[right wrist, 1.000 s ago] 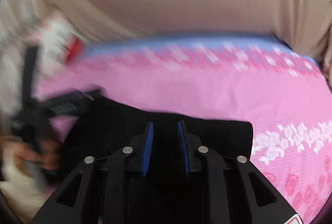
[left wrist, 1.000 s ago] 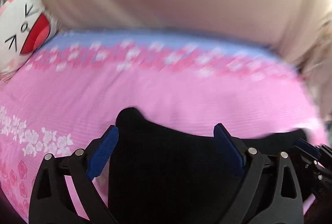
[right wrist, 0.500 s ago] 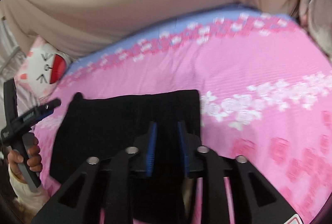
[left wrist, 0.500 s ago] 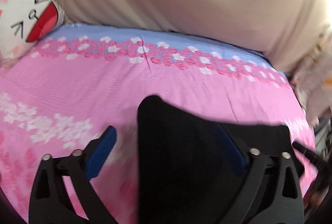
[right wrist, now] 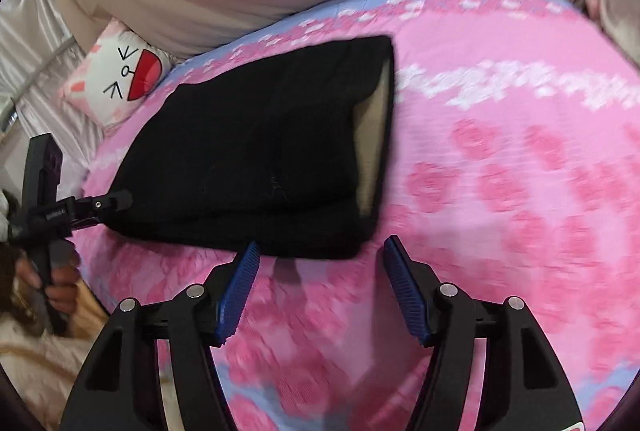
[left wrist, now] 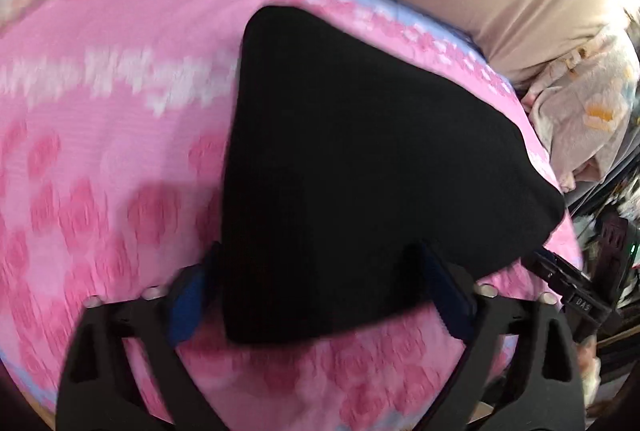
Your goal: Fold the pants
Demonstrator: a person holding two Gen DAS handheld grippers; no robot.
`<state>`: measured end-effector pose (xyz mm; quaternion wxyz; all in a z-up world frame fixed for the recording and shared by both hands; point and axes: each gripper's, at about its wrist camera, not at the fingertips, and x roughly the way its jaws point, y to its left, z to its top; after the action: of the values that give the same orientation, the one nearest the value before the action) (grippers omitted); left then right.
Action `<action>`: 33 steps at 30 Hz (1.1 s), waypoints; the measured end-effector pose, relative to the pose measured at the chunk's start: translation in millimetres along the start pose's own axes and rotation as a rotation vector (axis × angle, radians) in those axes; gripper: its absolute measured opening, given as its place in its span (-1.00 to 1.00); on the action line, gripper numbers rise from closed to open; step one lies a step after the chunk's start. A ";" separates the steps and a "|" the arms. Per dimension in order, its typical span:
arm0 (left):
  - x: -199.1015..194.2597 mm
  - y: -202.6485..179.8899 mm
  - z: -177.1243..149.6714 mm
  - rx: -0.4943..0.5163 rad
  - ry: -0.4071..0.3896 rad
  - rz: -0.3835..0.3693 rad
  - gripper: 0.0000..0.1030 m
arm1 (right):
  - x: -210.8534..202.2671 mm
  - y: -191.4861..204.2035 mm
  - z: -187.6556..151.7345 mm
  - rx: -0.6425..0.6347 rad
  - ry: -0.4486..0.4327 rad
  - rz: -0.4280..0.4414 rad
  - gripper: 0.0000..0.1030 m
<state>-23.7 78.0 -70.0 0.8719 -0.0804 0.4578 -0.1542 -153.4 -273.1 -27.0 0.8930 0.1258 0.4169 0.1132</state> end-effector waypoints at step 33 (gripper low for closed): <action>32.8 -15.8 66.9 0.094 -0.091 0.269 0.87 | 20.6 69.0 94.8 -0.097 -0.097 -0.131 -0.23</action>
<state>45.8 51.9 -52.9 0.9074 0.0155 0.4166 -0.0536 -73.9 -214.1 39.1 0.9227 0.0603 0.3746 0.0684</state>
